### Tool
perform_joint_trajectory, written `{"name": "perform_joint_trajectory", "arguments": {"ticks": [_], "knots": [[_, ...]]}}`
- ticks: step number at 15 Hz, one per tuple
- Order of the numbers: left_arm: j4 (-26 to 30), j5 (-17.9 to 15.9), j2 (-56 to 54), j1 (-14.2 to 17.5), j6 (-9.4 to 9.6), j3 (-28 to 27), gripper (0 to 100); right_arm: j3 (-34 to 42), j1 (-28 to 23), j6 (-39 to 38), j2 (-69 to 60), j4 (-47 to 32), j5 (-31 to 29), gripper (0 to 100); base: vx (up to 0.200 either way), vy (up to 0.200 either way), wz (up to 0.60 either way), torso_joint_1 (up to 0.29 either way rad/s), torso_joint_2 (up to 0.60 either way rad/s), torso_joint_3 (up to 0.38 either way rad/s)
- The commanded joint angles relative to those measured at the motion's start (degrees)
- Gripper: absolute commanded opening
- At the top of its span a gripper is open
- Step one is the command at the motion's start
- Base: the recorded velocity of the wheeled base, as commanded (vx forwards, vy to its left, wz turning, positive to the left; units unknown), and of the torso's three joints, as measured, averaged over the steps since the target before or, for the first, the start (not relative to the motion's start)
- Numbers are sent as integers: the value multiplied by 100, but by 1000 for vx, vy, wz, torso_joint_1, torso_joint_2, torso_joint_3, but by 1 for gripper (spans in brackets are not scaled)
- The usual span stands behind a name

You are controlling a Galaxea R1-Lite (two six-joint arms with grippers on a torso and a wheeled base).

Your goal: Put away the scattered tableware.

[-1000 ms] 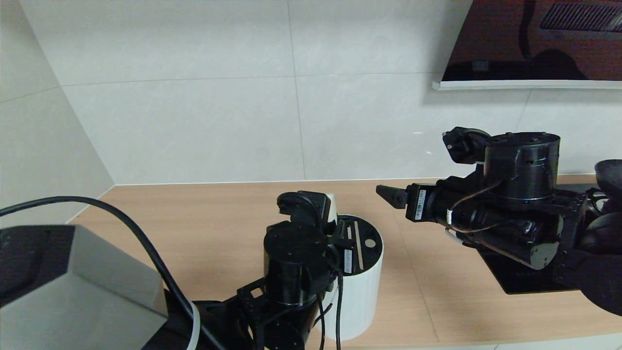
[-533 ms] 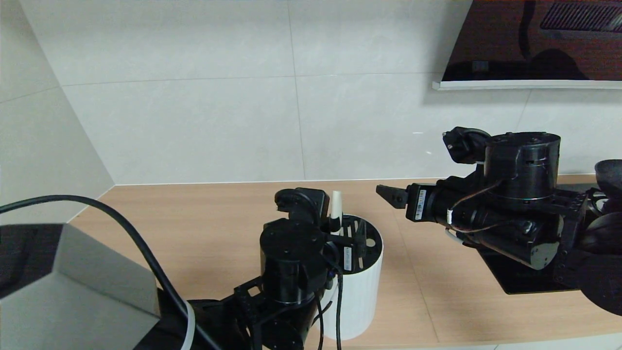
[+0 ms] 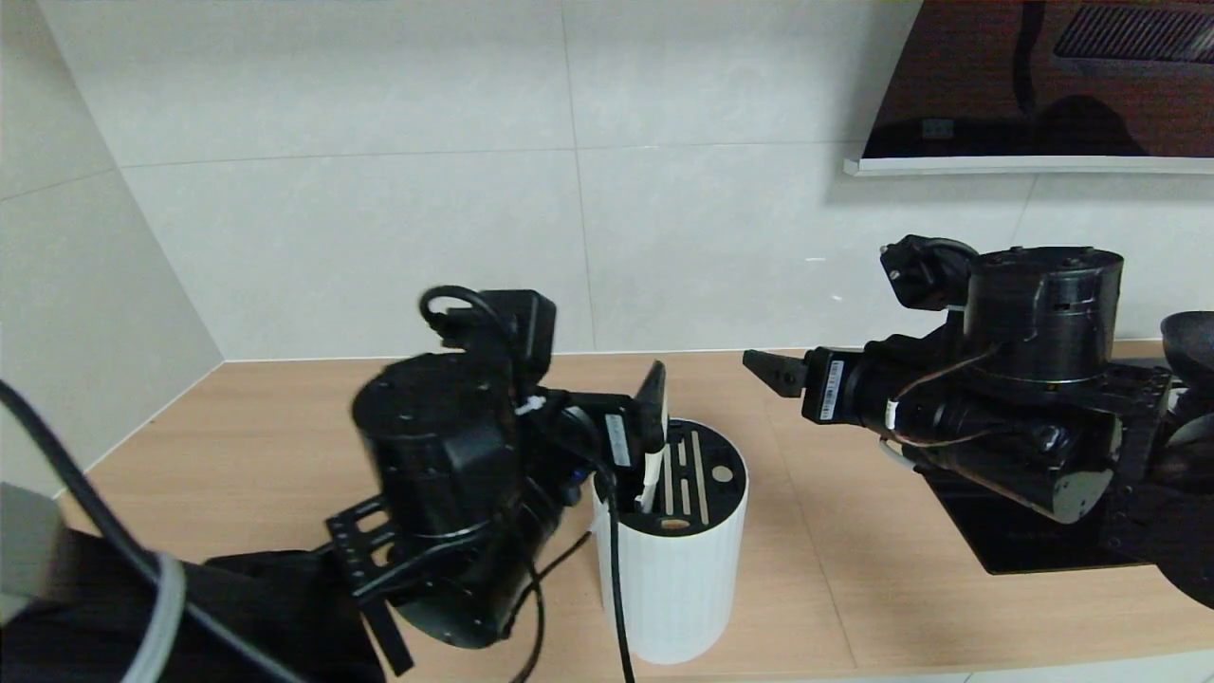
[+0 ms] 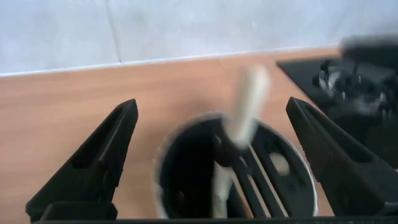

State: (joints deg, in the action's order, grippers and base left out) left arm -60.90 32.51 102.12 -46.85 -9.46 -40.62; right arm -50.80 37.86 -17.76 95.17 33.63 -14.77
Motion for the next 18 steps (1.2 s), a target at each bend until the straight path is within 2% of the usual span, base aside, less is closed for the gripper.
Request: {"name": "perform_joint_trajectory", "arguments": {"ticks": [1, 3, 6, 8, 11, 13, 14, 16, 18], "knots": [[79, -456, -1194, 598, 58, 467, 100, 9, -25, 1, -245, 3, -78, 100, 0, 0, 0, 0, 0, 0], [79, -948, -1942, 1125, 252, 1162, 100, 61, -315, 89, -623, 3, -192, 100, 0, 0, 0, 0, 0, 0], [79, -966, -2557, 1494, 269, 1768, 100, 641, -816, 97, -1317, 56, -201, 100, 0, 0, 0, 0, 0, 0], [87, -966, -3084, 1758, 287, 2128, 100, 1503, -1088, 133, -2293, 64, -201, 100, 0, 0, 0, 0, 0, 0], [290, -975, -4042, 1828, 515, 2708, 100, 2513, -1457, 634, -3848, -6, -184, 100, 0, 0, 0, 0, 0, 0], [922, -1045, -4675, 2268, 621, 2928, 100, 3085, -1677, 1029, -4587, -6, -131, 100, 0, 0, 0, 0, 0, 0], [1643, -1054, -5299, 2716, 621, 2963, 100, 3419, -1870, 1099, -5114, -6, -148, 100, 0, 0, 0, 0, 0, 0], [2953, -1115, -6591, 2866, 630, 2928, 100, 3612, -2152, 1275, -6010, -182, -192, 100, 0, 0, 0, 0, 0, 0], [4271, -1353, -7804, 3270, 647, 2893, 100, 3612, -2494, 1548, -7030, -1017, -192, 100, 0, 0, 0, 0, 0, 0]]}}
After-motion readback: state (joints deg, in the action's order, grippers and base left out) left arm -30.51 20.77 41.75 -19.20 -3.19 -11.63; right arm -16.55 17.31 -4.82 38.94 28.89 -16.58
